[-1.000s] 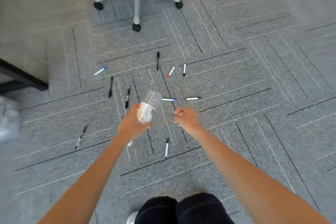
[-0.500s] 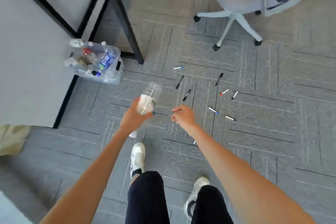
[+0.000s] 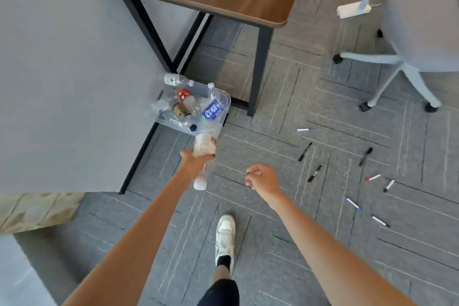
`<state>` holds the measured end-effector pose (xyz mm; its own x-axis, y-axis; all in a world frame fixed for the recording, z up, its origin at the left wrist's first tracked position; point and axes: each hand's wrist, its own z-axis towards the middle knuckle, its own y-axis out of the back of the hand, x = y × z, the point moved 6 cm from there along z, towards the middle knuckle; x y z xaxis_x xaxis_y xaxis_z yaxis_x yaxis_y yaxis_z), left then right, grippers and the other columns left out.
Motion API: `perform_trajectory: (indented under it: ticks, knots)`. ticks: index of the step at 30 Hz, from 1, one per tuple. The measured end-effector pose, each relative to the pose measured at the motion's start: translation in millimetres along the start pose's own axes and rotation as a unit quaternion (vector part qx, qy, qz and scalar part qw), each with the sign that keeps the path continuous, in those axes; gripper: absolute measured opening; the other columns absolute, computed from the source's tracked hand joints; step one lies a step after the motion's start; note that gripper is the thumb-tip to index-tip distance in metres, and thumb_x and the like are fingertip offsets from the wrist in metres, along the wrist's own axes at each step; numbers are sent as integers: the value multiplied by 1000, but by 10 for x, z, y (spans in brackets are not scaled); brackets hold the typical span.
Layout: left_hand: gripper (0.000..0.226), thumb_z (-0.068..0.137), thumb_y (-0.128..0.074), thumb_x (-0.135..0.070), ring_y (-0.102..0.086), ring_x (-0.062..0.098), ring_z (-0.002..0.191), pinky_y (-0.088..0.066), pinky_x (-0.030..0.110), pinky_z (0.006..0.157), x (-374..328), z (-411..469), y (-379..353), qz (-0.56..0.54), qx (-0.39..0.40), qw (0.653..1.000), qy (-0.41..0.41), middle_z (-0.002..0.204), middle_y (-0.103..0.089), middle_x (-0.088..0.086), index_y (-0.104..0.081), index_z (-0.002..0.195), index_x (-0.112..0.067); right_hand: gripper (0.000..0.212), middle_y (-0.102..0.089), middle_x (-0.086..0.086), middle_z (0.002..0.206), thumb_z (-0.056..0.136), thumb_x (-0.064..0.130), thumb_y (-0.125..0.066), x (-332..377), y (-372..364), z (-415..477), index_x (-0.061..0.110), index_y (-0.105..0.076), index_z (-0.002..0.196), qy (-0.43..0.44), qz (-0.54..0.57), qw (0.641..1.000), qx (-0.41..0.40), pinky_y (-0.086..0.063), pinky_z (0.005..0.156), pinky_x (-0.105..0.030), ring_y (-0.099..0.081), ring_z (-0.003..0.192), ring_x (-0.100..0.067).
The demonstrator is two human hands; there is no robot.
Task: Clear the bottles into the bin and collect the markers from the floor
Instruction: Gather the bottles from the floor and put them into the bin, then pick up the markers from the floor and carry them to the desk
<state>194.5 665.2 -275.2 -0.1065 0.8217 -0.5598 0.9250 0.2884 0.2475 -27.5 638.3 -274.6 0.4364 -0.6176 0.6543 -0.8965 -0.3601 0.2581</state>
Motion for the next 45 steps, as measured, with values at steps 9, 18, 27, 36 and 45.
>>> perform_trajectory:
  ticks: [9, 18, 27, 36, 45]
  knots:
    - [69, 83, -74, -22, -61, 32, 100, -53, 50, 89, -731, 1545, 402, -81, -23, 996, 13, 123, -54, 16, -30, 133, -5, 6, -68, -11, 89, 91, 8, -53, 472, -550, 1151, 10, -59, 92, 15, -62, 998, -6, -48, 67, -31, -62, 61, -13]
    - [78, 97, -48, -44, -47, 36, 124, -46, 51, 99, -1170, 1867, 336, 22, -31, 999, 15, 144, -39, 10, -3, 153, -14, 9, -64, -3, 87, 91, 10, -55, 721, -520, 1572, 18, -59, 91, 51, -122, 991, -7, -50, 71, -29, -67, 86, -24]
    - [23, 91, -45, -9, -44, 14, 55, -30, 21, 44, -667, 1324, -259, 224, -1, 971, -79, 80, -59, 6, -65, 98, -18, 9, -61, 2, 93, 93, 9, -55, 381, -236, 1209, 16, -59, 95, 43, -106, 993, 5, -55, 86, -36, -66, 92, -20]
    - [23, 90, -49, -5, -59, 15, 69, -45, 21, 54, -235, 438, -1139, 208, 25, 967, -147, 89, -69, 3, -67, 92, -21, 21, -63, -7, 94, 92, 7, -55, -234, 471, 845, 24, -56, 80, 57, -86, 995, -7, -57, 81, -47, -66, 80, -25]
    - [18, 90, -52, -6, -58, 20, 77, -41, 26, 63, 591, 127, -2338, 195, 32, 962, -188, 83, -67, 6, -65, 88, -19, 27, -64, -7, 91, 90, 8, -55, -1440, 1310, 705, 29, -54, 74, 72, -77, 994, -26, -54, 86, -49, -66, 89, -30]
